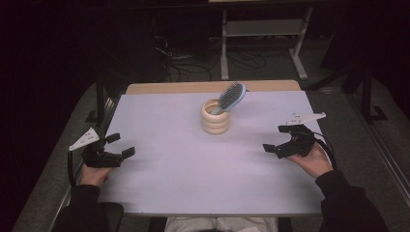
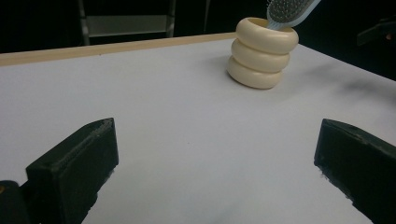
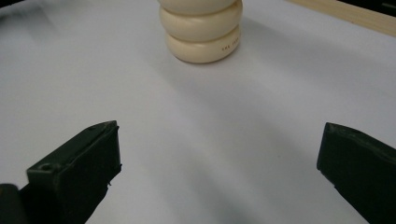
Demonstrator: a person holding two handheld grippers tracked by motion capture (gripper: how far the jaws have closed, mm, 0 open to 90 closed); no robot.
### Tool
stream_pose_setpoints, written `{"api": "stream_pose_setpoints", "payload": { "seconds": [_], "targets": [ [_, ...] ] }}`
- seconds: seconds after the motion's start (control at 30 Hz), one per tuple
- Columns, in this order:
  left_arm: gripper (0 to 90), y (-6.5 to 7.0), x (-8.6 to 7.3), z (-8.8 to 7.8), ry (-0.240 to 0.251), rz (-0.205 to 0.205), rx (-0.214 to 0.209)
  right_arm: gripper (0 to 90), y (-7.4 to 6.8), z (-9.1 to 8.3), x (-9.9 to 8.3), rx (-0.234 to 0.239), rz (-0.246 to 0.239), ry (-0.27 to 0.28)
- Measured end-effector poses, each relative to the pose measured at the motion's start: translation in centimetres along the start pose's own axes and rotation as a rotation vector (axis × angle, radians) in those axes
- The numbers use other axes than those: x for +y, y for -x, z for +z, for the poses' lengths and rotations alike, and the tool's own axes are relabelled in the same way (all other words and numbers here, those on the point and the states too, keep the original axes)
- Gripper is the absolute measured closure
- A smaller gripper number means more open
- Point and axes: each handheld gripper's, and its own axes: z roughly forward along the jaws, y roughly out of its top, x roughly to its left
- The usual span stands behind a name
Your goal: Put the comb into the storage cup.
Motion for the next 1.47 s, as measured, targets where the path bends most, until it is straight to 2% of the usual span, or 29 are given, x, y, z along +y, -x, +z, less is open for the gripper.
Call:
{"api": "stream_pose_setpoints", "payload": {
  "seconds": [0.17,0.63,1.0,1.23,1.47],
  "targets": [
    [0.0,0.0,0.0,0.0,0.000,0.001,-0.001,0.0,-0.1,-0.1,-0.9,-0.012,0.008,-0.007],
    [0.0,0.0,0.0,0.0,-0.002,0.003,-0.006,0.0,-1.6,-0.3,-3.0,-0.030,0.002,-0.023],
    [0.0,0.1,0.0,0.1,-0.006,0.003,-0.010,0.0,-1.8,-1.2,-4.3,-0.043,0.010,0.002],
    [0.0,0.2,0.1,0.1,-0.007,0.013,-0.021,0.0,-1.8,-1.3,-4.9,-0.061,0.017,-0.016],
    [0.0,0.2,0.1,0.5,-0.023,0.022,-0.028,0.0,-1.8,-1.2,-5.1,-0.048,0.039,-0.026]
  ]
}}
